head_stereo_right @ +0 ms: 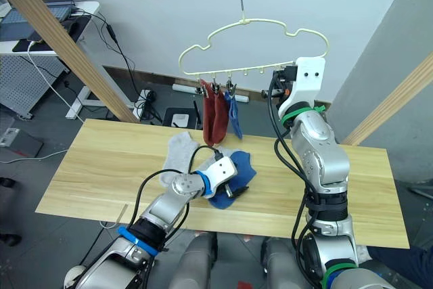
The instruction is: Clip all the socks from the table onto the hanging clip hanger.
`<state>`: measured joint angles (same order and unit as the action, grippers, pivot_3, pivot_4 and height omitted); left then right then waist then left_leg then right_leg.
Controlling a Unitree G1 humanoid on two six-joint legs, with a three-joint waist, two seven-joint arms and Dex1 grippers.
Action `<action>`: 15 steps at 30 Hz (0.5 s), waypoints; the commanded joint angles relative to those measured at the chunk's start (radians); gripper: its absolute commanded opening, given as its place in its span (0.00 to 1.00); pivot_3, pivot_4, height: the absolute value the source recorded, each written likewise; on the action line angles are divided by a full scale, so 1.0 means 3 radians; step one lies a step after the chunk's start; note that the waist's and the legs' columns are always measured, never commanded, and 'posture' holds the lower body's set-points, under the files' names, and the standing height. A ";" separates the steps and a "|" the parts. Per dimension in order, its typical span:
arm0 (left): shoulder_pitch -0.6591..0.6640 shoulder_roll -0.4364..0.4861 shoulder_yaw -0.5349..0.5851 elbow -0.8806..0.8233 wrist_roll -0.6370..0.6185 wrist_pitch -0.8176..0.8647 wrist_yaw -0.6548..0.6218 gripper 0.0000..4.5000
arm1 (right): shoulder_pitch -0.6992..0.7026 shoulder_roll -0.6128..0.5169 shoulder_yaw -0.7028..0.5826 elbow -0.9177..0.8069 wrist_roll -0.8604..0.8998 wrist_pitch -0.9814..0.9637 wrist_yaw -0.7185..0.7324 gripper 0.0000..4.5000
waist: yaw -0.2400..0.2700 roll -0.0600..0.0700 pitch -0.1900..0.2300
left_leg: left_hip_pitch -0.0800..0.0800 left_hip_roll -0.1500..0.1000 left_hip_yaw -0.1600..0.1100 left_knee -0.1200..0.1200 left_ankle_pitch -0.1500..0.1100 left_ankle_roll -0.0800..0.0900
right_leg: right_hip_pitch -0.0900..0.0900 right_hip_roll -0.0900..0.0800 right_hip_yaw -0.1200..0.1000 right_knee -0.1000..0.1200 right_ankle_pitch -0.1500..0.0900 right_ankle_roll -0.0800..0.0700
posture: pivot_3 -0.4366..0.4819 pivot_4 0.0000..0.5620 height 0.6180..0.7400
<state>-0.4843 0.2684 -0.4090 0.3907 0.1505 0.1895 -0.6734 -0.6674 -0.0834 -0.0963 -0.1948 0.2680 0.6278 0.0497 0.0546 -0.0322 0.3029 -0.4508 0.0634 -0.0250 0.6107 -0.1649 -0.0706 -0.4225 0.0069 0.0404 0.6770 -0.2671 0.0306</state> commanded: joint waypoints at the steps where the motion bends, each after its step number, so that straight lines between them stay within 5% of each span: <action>1: 0.0033 0.0030 -0.0163 0.0130 0.0149 -0.0085 -0.0097 1.00 | 0.0097 -0.0033 -0.0113 0.0007 -0.0005 0.0114 -0.0094 0.00 | -0.0001 0.0000 0.0000 | 0.0000 0.0000 0.0000 0.0000 0.0000 0.0000 | 0.0000 0.0000 0.0000 0.0000 0.0000 0.0000 | 0.57 0.54 1.00; 4: 0.0052 0.0107 -0.0244 0.0162 0.0268 -0.0291 -0.0132 0.87 | 0.0098 -0.0030 -0.0121 -0.0001 -0.0005 0.0121 -0.0100 0.00 | -0.0001 0.0000 -0.0001 | 0.0000 0.0000 0.0000 0.0000 0.0000 0.0000 | 0.0000 0.0000 0.0000 0.0000 0.0000 0.0000 | 0.57 0.53 1.00; 15: 0.0141 0.0199 -0.0199 0.0229 0.0433 -0.0712 0.0082 0.14 | 0.0083 -0.0042 -0.0126 0.0019 0.0001 0.0110 -0.0091 0.00 | -0.0002 0.0001 -0.0004 | 0.0001 0.0001 0.0000 0.0000 0.0000 0.0000 | 0.0001 0.0000 0.0000 0.0000 0.0000 0.0000 | 0.57 0.51 1.00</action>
<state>-0.4682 0.3187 -0.4672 0.4336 0.2597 -0.0285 -0.6601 -0.6674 -0.0834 -0.0969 -0.2020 0.2682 0.6388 0.0432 0.0542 -0.0319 0.3018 -0.4507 0.0636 -0.0250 0.6107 -0.1649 -0.0706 -0.4224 0.0068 0.0404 0.6770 -0.2671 0.0306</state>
